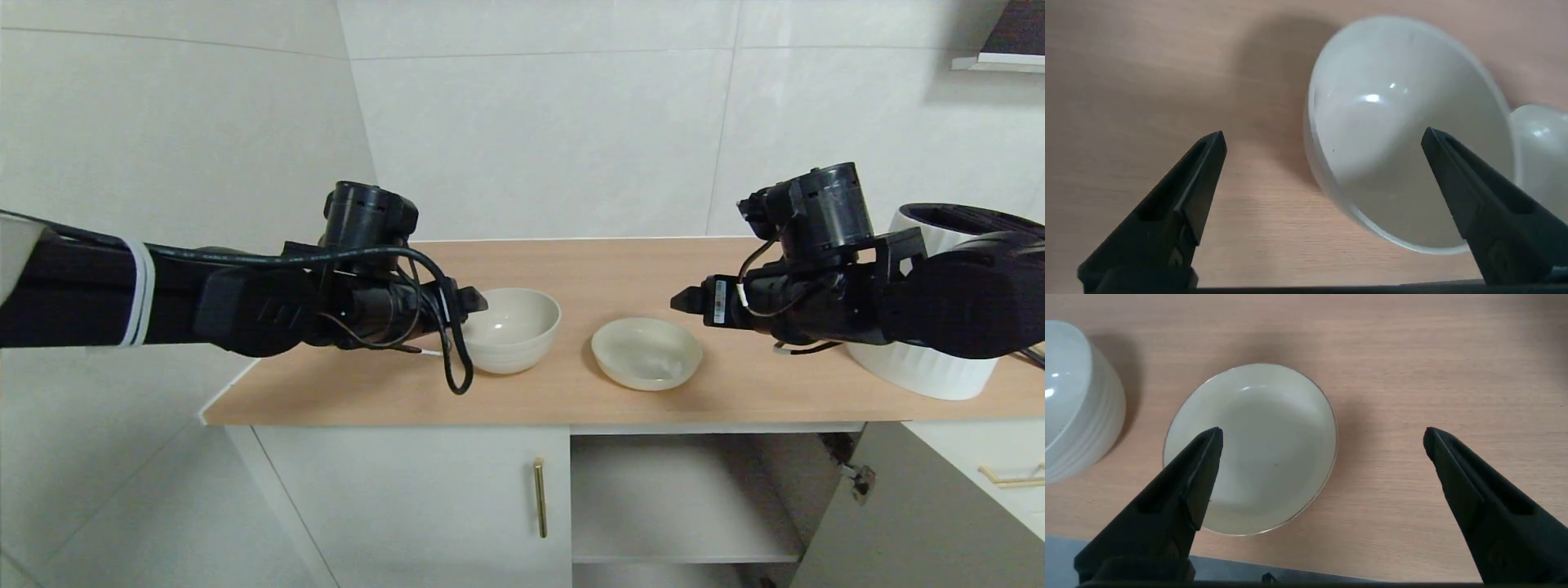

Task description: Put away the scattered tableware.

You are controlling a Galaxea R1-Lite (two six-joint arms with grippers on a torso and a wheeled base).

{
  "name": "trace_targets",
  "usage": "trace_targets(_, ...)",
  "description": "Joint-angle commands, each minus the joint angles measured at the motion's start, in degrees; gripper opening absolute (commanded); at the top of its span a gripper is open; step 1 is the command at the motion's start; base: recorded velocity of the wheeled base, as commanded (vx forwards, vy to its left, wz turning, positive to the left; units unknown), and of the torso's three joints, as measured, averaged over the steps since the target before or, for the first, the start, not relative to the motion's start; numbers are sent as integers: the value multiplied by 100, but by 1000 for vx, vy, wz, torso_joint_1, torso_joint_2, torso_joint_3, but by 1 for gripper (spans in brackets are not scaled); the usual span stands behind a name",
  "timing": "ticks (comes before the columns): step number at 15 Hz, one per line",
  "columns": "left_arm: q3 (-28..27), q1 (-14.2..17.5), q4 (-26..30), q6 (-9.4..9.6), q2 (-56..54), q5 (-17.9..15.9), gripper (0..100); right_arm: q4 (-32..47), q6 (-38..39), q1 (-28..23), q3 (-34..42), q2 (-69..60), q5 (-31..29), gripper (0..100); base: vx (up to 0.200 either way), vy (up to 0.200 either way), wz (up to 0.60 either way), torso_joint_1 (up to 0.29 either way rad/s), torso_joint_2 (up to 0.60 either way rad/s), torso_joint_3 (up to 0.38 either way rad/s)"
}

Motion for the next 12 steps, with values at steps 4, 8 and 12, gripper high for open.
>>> trace_targets(4,-10,0,-18,10,250,-1,0,-1,1,1,8,-7,-1,100,0,0,0,0,0,0)
trace_targets(8,-36,0,-18,2,232,8,0,-1,1,1,8,-16,-1,100,0,0,0,0,0,0)
trace_targets(12,193,0,0,-16,-480,-53,0,16,-8,-7,8,37,-1,100,0,0,0,0,0,0)
